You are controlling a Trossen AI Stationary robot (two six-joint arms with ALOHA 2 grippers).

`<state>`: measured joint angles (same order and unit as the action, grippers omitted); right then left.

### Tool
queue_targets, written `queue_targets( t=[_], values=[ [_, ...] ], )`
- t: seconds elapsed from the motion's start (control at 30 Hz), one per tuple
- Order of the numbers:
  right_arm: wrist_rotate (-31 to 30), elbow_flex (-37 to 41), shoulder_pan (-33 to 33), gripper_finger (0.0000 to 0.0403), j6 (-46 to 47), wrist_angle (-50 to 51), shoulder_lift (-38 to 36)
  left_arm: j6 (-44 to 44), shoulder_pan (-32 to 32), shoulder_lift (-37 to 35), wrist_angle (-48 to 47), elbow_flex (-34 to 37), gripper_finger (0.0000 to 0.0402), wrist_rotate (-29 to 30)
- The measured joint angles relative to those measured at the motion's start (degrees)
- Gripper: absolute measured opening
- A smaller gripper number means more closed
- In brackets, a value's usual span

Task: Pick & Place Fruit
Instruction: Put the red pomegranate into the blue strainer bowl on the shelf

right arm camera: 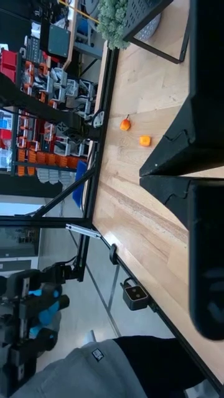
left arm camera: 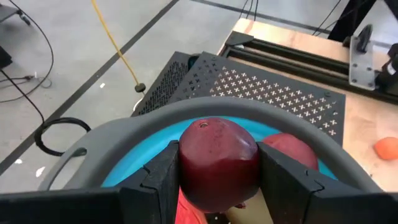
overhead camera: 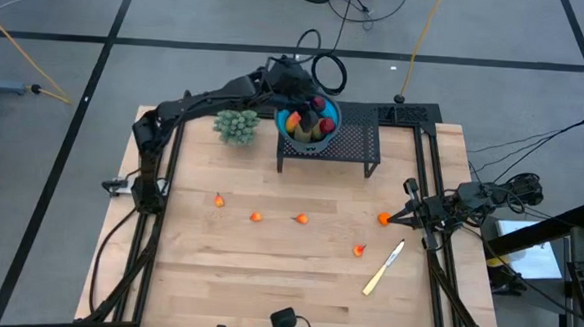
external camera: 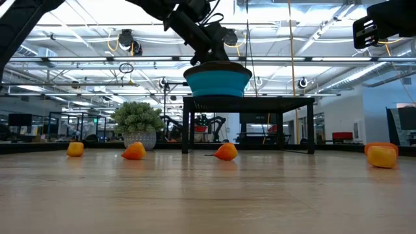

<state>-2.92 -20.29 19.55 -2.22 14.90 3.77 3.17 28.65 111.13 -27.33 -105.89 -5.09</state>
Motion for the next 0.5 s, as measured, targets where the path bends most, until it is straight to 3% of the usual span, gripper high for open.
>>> queue_targets(
  t=[0.5],
  values=[
    [0.0,-0.02,0.0,0.0,-0.01,-0.02,0.0,1.48,-1.05,1.86,-3.31,0.02,0.0177,0.82]
  ],
)
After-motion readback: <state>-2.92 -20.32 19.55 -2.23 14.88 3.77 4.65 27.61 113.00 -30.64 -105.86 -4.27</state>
